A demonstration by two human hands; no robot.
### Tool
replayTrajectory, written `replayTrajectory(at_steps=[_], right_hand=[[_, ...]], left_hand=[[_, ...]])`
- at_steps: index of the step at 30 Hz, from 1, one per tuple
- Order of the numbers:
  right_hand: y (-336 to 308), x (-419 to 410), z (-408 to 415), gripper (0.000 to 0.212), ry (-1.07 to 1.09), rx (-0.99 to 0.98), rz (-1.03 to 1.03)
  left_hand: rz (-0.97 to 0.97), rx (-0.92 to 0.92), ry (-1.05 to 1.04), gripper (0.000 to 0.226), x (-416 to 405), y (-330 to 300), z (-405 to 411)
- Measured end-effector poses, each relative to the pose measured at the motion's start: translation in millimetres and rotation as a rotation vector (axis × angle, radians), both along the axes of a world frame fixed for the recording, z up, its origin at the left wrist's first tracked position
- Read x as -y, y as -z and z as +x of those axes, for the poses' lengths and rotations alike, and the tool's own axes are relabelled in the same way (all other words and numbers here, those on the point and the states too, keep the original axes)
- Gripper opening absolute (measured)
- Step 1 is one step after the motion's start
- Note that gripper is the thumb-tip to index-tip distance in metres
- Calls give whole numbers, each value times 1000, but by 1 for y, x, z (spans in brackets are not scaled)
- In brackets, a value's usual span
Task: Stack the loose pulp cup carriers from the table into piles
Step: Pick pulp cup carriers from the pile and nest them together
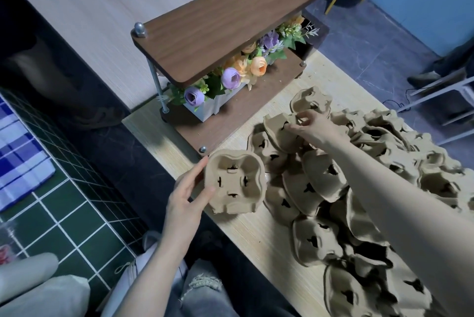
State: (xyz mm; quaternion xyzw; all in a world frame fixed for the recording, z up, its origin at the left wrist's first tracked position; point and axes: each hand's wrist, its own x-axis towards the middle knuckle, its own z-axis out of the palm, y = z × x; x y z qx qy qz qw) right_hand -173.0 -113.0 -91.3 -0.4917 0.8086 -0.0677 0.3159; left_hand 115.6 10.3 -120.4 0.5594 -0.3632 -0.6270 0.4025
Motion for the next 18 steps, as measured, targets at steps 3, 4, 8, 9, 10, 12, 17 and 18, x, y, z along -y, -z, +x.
replayTrajectory(at_steps=[3, 4, 8, 9, 10, 12, 17, 18], right_hand=[[4, 1, 2, 60, -21, -16, -26], [3, -1, 4, 62, -27, -24, -47], [-7, -11, 6, 73, -45, 43, -215], [-10, -15, 7, 81, -53, 56, -235], [-14, -20, 7, 90, -57, 64, -240], [-20, -27, 9, 103, -67, 62, -246], [-34, -45, 14, 111, -93, 45, -255], [-35, -48, 16, 110, -95, 38, -245]], left_hand=[[-17, 32, 24, 55, 1, -3, -2], [-21, 45, 32, 53, 1, -4, -3], [-36, 51, 34, 54, 1, -5, -3], [-37, 51, 32, 54, 1, -4, -3], [-37, 52, 32, 54, 2, -4, -3], [-36, 52, 35, 53, 3, -4, -2], [-35, 50, 47, 51, 4, -1, -1], [-35, 42, 46, 50, 4, 0, 0]])
